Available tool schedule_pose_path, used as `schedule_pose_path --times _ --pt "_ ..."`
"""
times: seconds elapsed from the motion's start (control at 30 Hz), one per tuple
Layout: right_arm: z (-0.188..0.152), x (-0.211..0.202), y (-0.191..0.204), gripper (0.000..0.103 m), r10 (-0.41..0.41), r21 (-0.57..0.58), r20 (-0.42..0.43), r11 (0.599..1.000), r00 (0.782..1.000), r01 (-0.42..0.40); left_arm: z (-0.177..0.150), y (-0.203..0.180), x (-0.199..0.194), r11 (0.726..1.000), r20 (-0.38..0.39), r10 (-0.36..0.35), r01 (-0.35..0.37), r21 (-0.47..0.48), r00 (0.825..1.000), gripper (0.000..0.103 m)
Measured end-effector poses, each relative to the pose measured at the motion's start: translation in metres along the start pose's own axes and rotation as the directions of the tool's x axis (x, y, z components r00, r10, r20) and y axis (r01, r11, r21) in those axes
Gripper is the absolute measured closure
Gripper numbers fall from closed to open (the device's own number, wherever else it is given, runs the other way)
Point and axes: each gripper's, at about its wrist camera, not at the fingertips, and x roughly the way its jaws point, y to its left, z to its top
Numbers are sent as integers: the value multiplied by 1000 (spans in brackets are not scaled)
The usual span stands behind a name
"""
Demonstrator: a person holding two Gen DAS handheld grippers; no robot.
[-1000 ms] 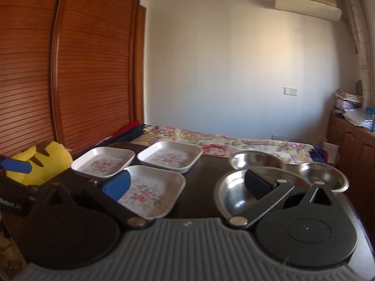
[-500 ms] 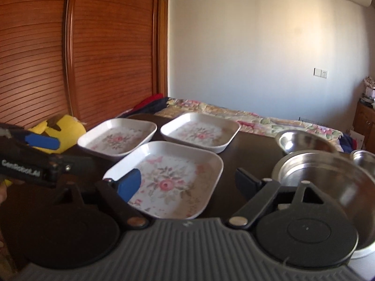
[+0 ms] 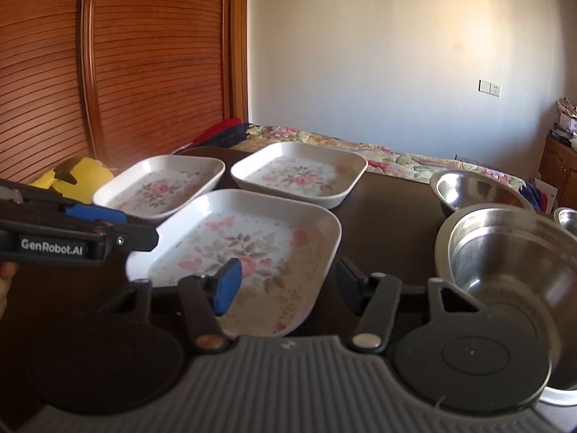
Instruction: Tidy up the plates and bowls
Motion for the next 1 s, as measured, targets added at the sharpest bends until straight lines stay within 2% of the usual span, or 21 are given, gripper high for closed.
schedule_pose_path --times 0.13,0.37,0.53,0.6,0.63,1.0 --pt "-2 3 2 50 -21 -16 -4 1000 1000 21 -2 -2 7 1000 -17 -14 14 1 1000 71" --pt "0 11 -1 58 -32 9 -27 999 999 32 -1 -3 15 1000 -34 -17 17 2 999 75" --pt "1 17 -6 65 -37 43 -48 998 998 40 -1 -3 21 1000 -46 -12 12 1 999 86" --pt "1 18 -7 68 -35 51 -52 998 998 37 -1 -2 22 1000 -48 -14 14 -3 999 86" --pt "0 19 -7 73 -45 44 -52 998 998 47 -1 -2 22 1000 -49 -14 14 -3 999 87" --pt "0 19 -14 81 -24 79 -66 996 998 29 -3 -4 21 1000 -46 -10 10 -4 999 88"
